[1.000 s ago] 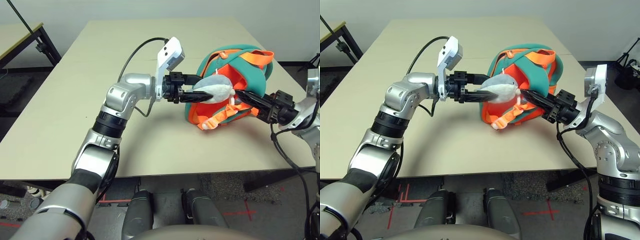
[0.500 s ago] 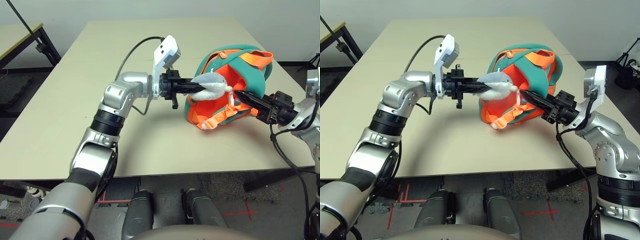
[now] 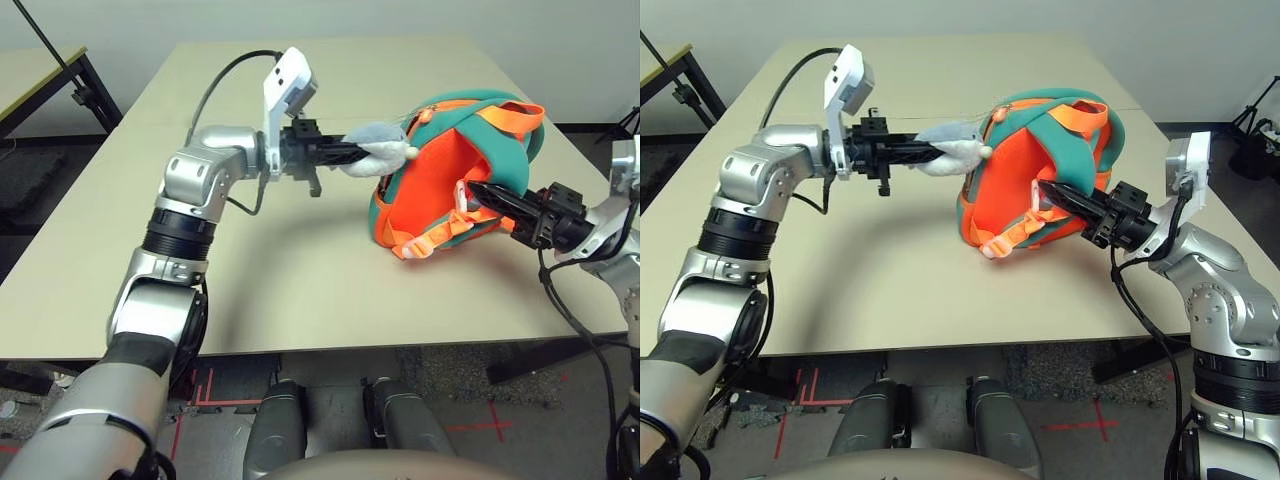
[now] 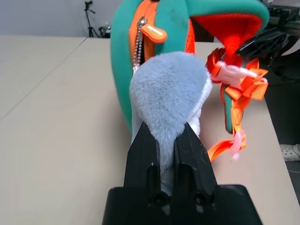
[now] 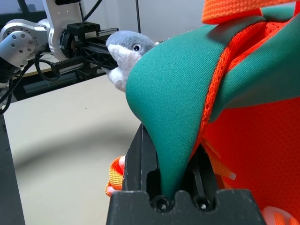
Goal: Put the pencil case into the backpack and zip it.
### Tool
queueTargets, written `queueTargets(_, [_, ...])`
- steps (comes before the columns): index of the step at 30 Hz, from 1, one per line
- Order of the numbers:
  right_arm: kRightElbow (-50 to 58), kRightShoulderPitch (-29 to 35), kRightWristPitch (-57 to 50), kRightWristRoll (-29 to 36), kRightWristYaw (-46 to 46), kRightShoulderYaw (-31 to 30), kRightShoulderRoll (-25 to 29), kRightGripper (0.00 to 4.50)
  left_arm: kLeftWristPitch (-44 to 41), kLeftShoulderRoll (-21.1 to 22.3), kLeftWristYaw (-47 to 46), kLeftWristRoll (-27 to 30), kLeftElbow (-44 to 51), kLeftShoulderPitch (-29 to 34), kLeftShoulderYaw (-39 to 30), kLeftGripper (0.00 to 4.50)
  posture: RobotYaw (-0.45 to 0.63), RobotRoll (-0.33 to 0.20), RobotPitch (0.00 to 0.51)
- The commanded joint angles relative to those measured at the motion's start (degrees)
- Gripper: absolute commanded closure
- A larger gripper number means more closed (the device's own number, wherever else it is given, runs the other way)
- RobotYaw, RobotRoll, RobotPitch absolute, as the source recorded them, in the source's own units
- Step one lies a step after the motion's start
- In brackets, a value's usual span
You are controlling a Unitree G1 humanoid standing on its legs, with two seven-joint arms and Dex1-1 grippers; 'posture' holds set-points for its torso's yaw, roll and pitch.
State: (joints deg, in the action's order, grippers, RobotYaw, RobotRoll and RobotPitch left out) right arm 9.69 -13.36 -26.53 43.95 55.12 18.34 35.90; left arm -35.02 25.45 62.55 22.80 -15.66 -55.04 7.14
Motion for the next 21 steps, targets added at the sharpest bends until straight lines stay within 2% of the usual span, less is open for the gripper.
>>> queueTargets(1, [0.4, -0.7, 0.2, 0.3, 0.8, -0.4, 0.4, 4.44, -1.5, 1.6, 0.1, 0.4, 1.7, 0.6, -1.1, 4.44, 0.02, 0.000, 0.077])
queueTargets(11, [0.0, -1.2, 0.1, 0.1, 1.0, -0.6, 0.5, 4.44, -3.7, 4.8, 1.4, -1.1, 2.6, 5.3, 1.4, 4.44, 0.02, 0.000, 0.075])
queueTargets(21, [-0.4, -1.7, 0.1, 0.0, 1.1, -1.1, 0.4, 4.44, -4.7, 4.0, 1.2, -1.9, 0.1, 9.4, 3.0, 4.44, 0.03, 0.000, 0.081])
